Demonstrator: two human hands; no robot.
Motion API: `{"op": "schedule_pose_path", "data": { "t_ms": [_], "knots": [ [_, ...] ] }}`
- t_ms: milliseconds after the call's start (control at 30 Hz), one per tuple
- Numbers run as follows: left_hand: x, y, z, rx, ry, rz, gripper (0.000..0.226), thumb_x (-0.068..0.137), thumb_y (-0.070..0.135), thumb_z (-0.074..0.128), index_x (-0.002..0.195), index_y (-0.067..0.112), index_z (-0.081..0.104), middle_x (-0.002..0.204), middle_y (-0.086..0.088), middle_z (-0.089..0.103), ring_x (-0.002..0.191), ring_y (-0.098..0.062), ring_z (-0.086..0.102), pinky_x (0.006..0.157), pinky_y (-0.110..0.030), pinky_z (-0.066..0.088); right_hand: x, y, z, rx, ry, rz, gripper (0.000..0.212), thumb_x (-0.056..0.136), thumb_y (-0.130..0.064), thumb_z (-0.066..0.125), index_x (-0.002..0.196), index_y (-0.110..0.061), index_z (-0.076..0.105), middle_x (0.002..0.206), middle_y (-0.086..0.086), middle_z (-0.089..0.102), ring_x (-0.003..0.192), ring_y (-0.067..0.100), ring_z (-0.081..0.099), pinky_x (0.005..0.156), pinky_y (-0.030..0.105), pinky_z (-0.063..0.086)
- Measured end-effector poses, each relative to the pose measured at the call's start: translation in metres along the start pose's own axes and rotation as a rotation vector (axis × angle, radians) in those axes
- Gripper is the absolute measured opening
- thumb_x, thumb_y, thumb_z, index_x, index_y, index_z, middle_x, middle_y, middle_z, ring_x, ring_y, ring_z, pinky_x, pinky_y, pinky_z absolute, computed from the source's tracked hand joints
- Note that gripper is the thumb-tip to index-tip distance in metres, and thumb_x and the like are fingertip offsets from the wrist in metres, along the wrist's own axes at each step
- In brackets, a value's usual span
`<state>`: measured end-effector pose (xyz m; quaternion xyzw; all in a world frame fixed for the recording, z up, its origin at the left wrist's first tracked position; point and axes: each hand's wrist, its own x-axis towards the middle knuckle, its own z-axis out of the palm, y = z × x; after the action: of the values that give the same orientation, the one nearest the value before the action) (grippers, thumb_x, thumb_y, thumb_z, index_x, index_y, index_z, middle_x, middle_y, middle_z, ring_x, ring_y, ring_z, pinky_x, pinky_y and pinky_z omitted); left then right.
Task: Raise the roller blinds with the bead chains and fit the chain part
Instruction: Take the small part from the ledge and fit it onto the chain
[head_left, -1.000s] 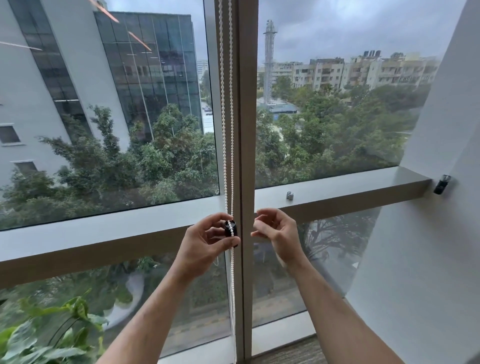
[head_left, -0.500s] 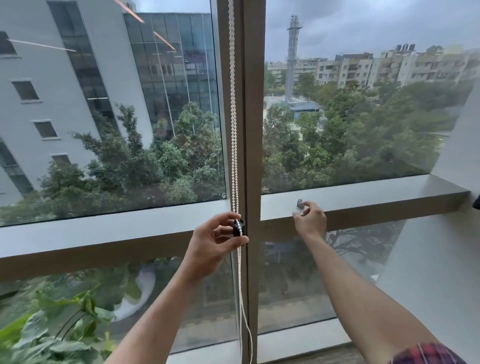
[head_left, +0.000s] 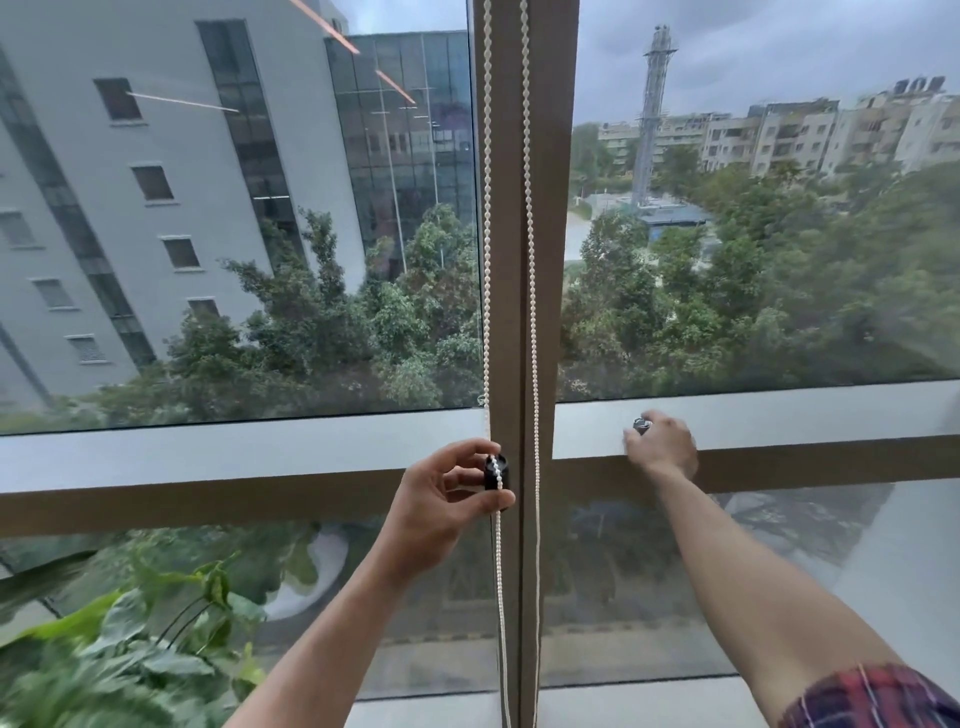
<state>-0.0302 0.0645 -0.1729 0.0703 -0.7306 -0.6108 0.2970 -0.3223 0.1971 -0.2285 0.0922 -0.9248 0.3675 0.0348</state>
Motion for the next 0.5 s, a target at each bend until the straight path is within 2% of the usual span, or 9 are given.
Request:
{"op": "schedule_pose_path", "data": {
  "t_ms": [167,267,400,500],
  "knots": [
    [0.001,0.0,0.002,0.006,0.006,0.004,0.045,0.061,0.014,0.087,0.098,0.035,0.073,0.089,0.006,0.071,0.082,-0.016,0.067,0.089,-0.048,0.057,-0.002,0.003,0.0,0.094,0.031,-0.02,0.028,0.088,-0.021,0.068,0.115,-0.011,0.067,0.12,0.022,0.064,0.114,0.04,0.059,0.094,0.04,0.048],
    [0.0,0.0,0.004,0.013,0.001,0.018,0.045,0.061,0.014,0.087,0.098,0.036,0.073,0.089,0.005,0.071,0.082,-0.016,0.068,0.088,-0.047,0.057,-0.016,-0.001,-0.003,0.175,0.069,-0.03,0.029,0.088,-0.023,0.073,0.111,-0.008,0.066,0.116,0.022,0.065,0.11,0.039,0.061,0.091,0.039,0.047],
    [-0.002,0.004,0.006,0.015,-0.005,0.037,0.046,0.061,0.012,0.085,0.096,0.038,0.073,0.089,0.007,0.072,0.08,-0.013,0.069,0.083,-0.036,0.058,-0.05,-0.018,-0.01,0.373,0.059,-0.113,0.032,0.086,-0.025,0.077,0.109,-0.005,0.067,0.105,0.014,0.073,0.1,0.031,0.067,0.09,0.036,0.05],
    [-0.004,0.006,0.007,0.002,-0.002,0.041,0.046,0.061,0.011,0.085,0.097,0.037,0.073,0.091,0.0,0.072,0.082,-0.015,0.07,0.084,-0.041,0.059,-0.08,-0.038,-0.022,0.554,-0.017,-0.195,0.018,0.083,-0.023,0.08,0.098,-0.015,0.072,0.09,0.001,0.074,0.088,0.021,0.07,0.086,0.034,0.056]
  ]
}}
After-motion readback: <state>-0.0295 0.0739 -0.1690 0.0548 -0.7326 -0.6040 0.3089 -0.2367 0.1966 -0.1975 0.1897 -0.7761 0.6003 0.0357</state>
